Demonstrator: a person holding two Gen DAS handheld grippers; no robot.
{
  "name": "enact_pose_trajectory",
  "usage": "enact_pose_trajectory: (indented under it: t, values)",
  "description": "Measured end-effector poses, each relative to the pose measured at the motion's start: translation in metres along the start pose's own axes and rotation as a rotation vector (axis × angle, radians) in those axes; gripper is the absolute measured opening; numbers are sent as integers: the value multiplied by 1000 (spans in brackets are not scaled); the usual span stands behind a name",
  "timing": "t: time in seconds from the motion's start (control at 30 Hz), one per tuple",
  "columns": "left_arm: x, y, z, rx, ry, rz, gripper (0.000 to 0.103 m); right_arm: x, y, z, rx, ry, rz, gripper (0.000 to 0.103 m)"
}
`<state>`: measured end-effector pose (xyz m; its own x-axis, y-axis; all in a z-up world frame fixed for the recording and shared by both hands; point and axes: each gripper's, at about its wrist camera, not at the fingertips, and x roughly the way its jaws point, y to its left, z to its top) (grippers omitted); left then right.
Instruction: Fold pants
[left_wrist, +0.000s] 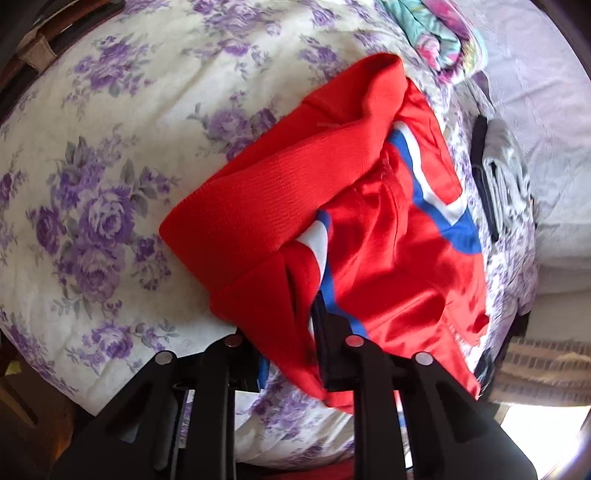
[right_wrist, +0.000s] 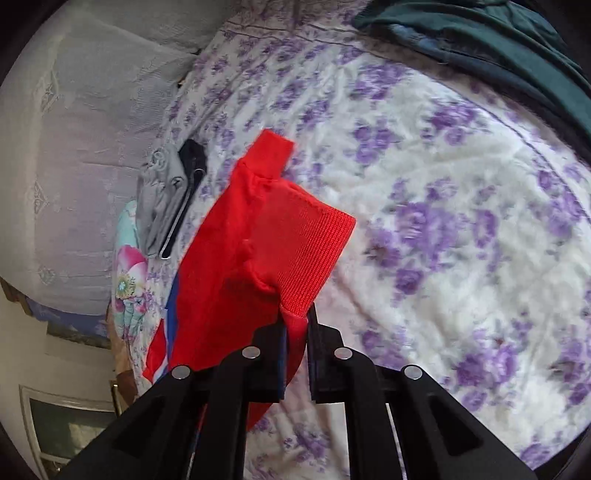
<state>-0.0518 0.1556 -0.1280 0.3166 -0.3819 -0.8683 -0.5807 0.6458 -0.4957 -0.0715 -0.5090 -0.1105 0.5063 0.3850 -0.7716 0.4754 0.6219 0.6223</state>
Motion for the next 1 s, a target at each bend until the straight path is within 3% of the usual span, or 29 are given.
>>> enact_pose_trajectory:
  t: [0.03,0.1,0.17,0.23,0.33,0.4,0.5,0.6,0.73,0.8,0.83,0.87,1.0]
  values:
    - [3,0,-2,3,5,-12,22,5,-20,-2,50,39,-27,9]
    - [5,-1,-6,12,4,-16,23,14,-46,-10,135,105,19,10]
    - [3,-2,-6,34,5,-7,23,4,-49,-11,178,90,41,20]
    - [-6,1,-5,33,33,-6,36,-16,-46,-4,169,0,-15,36]
    - [-35,12,-2,45,-19,40,50,-46,-39,13,133,-145,-148,38]
    - [-54,17,2,62,-79,88,51,-48,-26,24,90,-167,-116,38]
    - [-67,12,16,83,-135,101,50,-19,13,36,18,-117,-25,38]
    - [-60,-12,34,105,-149,50,50,29,48,52,34,-55,78,38]
    - [-45,-64,54,194,-170,-13,50,80,74,78,48,-33,88,39]
    - [-34,-88,62,235,-167,-25,50,97,80,91,55,-31,88,45]
    - [-23,-98,67,245,-154,-19,50,105,83,97,59,-32,74,54]
    - [-13,-104,72,244,-135,-20,50,111,83,102,69,-39,55,56]
    - [31,-117,90,237,-63,19,50,125,86,112,109,-48,84,57]
